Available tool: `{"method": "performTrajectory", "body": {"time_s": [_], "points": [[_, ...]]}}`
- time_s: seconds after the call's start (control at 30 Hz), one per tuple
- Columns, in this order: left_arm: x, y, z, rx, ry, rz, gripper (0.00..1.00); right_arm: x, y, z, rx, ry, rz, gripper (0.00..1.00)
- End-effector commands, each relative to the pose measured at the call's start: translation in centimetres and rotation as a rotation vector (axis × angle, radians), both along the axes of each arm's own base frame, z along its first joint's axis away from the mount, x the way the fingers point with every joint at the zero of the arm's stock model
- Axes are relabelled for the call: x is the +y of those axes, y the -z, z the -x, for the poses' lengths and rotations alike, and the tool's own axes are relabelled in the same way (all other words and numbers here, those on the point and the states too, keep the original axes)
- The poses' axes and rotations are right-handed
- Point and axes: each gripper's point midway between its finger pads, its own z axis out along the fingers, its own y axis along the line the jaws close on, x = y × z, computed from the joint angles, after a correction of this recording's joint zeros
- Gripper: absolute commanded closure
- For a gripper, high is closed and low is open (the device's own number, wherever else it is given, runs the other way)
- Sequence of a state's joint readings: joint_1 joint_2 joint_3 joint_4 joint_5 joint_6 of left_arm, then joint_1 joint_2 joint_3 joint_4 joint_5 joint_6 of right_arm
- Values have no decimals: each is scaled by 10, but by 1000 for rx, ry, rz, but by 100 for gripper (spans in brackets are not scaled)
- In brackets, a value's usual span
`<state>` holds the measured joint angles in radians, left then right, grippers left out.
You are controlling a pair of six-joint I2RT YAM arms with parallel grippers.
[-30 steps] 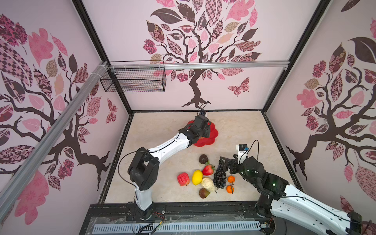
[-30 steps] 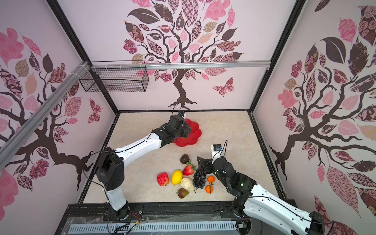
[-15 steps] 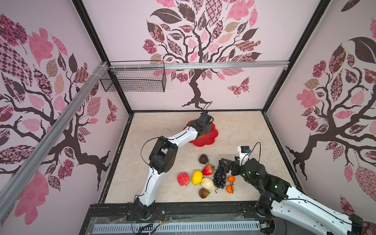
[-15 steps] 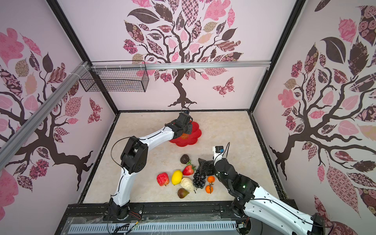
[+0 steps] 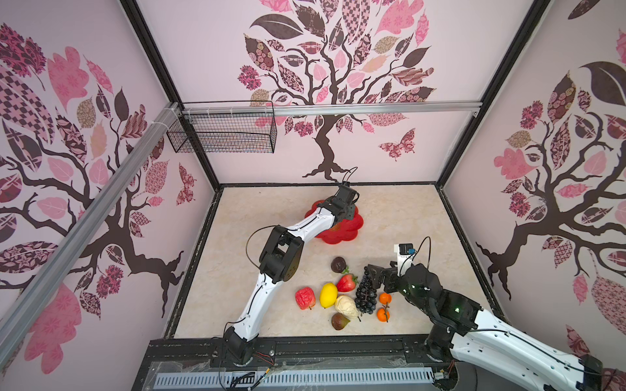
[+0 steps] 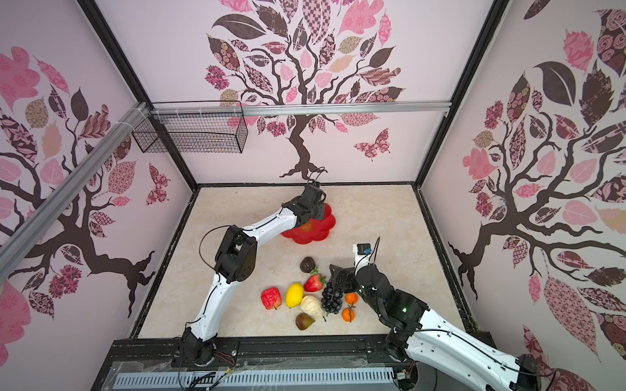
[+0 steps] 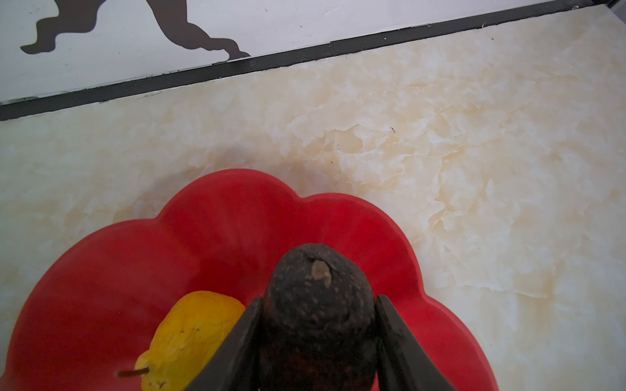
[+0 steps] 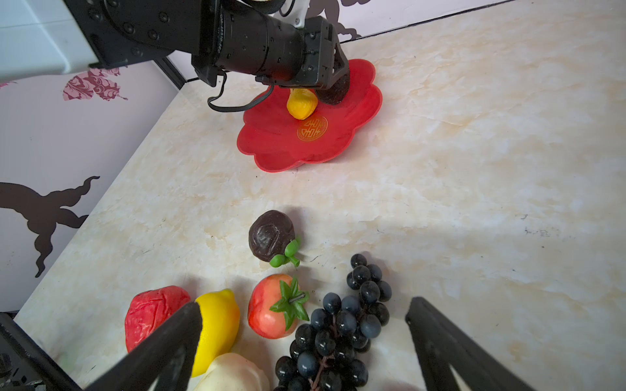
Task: Arrange fruit in a fruit bowl
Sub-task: Place the fruit in the fruit bowl.
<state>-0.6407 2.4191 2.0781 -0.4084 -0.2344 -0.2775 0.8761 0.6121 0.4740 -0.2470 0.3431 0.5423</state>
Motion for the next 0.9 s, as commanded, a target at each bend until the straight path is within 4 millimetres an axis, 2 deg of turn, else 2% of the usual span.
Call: {"method": "performTrajectory", "body": {"time_s": [0.0, 0.67, 0.87], "points": [[8, -6, -11, -6, -33, 7, 51, 1, 2, 1, 0, -6, 8, 2], [19, 19, -20, 71, -80, -2, 46, 4, 4, 0, 11, -16, 8, 2], [19, 16, -21, 65, -87, 4, 42, 4, 5, 1, 13, -17, 4, 2]]}}
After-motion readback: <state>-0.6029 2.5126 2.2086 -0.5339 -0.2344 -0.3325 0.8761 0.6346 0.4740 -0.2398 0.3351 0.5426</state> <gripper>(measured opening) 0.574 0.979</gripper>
